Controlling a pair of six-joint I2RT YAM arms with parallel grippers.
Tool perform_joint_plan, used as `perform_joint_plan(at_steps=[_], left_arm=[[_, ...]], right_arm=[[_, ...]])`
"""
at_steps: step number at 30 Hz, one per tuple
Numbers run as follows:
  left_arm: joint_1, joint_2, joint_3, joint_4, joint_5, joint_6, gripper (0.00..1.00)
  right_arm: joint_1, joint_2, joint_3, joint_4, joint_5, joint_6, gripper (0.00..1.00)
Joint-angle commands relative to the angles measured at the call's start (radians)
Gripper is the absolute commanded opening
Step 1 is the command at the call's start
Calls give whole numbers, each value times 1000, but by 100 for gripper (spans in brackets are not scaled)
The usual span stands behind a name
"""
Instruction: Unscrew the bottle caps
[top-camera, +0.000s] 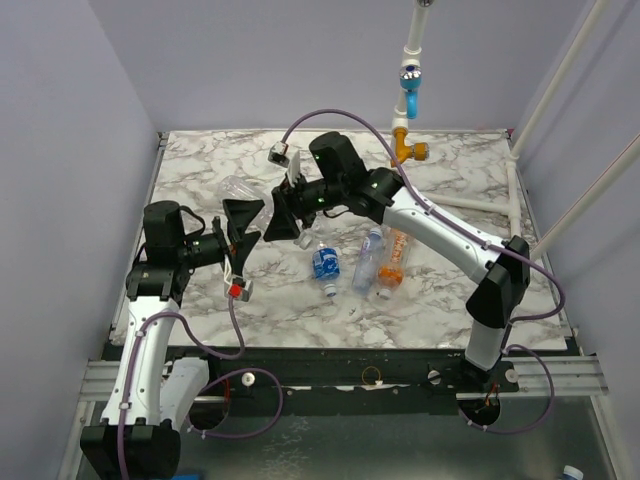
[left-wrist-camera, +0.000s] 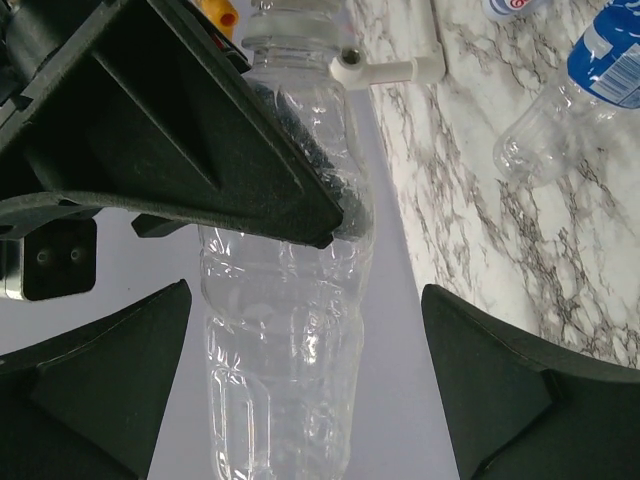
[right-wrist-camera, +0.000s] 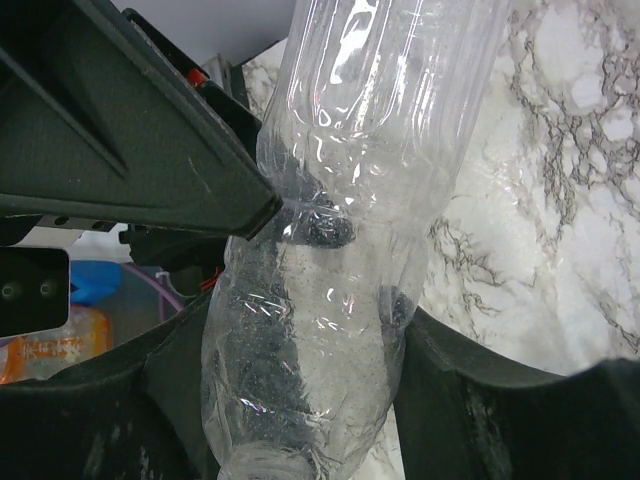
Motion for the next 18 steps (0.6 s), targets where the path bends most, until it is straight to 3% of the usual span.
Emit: perform_joint_plan(at_steps=[1,6,9,13,18], left_arm=[[-35,25,30,3,-53,32,99],[-64,47,30,15,-95,20,98],[-80,72,46,24,-130,-4,93],[-93,97,61,39,-178,-35,81],[-97,98,53,52,-196,-59,54]], right_arm=[[2,32,49,-62,-14,8,55],[4,52,69,-73,-28,8,55],[10,65,78,-77,-24,5,54],[13,70,79,-86,-5,-7,54],[13,56,62,-72,5,-12,54]])
